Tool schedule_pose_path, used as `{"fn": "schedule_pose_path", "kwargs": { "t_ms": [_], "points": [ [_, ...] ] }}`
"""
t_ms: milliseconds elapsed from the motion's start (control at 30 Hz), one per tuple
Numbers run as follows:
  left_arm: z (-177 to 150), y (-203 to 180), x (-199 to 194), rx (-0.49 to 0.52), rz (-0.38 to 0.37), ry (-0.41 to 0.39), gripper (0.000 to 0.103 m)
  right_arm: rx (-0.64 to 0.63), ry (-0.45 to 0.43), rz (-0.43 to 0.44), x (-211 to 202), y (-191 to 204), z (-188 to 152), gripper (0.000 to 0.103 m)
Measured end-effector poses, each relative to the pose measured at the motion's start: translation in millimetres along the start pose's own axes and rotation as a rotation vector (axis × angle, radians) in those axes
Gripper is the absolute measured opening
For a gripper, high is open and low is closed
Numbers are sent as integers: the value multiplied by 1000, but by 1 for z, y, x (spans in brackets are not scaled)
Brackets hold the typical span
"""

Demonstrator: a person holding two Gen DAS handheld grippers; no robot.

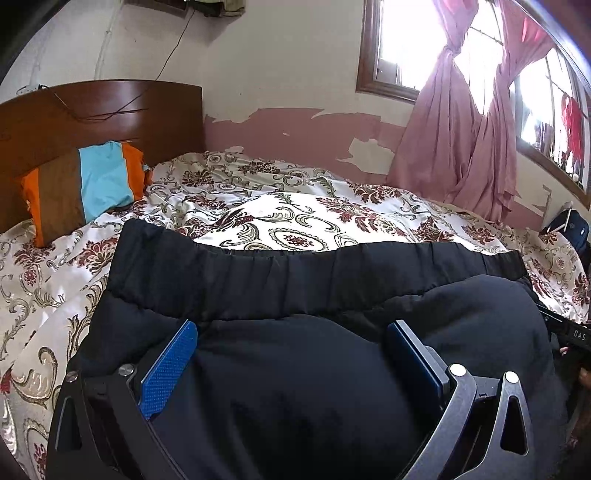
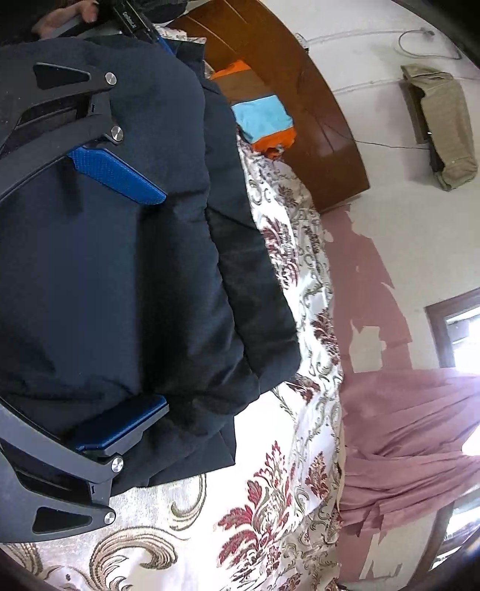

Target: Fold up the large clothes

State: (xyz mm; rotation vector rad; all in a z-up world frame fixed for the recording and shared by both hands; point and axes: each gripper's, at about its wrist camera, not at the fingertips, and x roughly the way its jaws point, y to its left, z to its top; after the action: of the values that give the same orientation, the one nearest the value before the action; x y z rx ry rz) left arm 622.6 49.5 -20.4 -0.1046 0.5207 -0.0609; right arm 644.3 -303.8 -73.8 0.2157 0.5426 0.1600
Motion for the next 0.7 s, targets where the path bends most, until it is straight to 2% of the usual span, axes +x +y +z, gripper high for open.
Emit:
{"fn": "schedule_pose_path", "kwargs": {
  "t_ms": [67, 133, 167, 233, 300, 400, 500, 633, 700],
  "points": [
    [-2, 4, -11, -25, -9, -13, 103, 10, -34, -30, -6, -3, -2, 101],
    [-7, 5, -34, -52, -26, -71, 103, 23, -65, -56, -14, -5, -3, 101],
    [-10, 3, -47, -47, -48, -106, 103, 29, -74, -62, -16, -6, -3, 101],
    [-14, -1, -68, -14, -62, -123, 103, 38, -88, -81, -20, -8, -3, 101],
    [-17, -4, -79, 22, -45, -100, 103, 41, -96, -101, -22, -8, -3, 101],
    [-26, 0, -97, 66, 39, -72, 103, 33, -105, -129, -25, -5, -3, 101],
    [-29, 18, -103, 32, 94, -3, 103, 35, -72, -165, -32, -4, 0, 101],
    [-32, 49, -97, -70, 33, 113, 103, -15, -3, -162, -49, -6, 11, 101],
    [-35, 64, -91, -106, 32, 149, 103, -67, 14, -203, -57, -9, 17, 101]
  ]
}}
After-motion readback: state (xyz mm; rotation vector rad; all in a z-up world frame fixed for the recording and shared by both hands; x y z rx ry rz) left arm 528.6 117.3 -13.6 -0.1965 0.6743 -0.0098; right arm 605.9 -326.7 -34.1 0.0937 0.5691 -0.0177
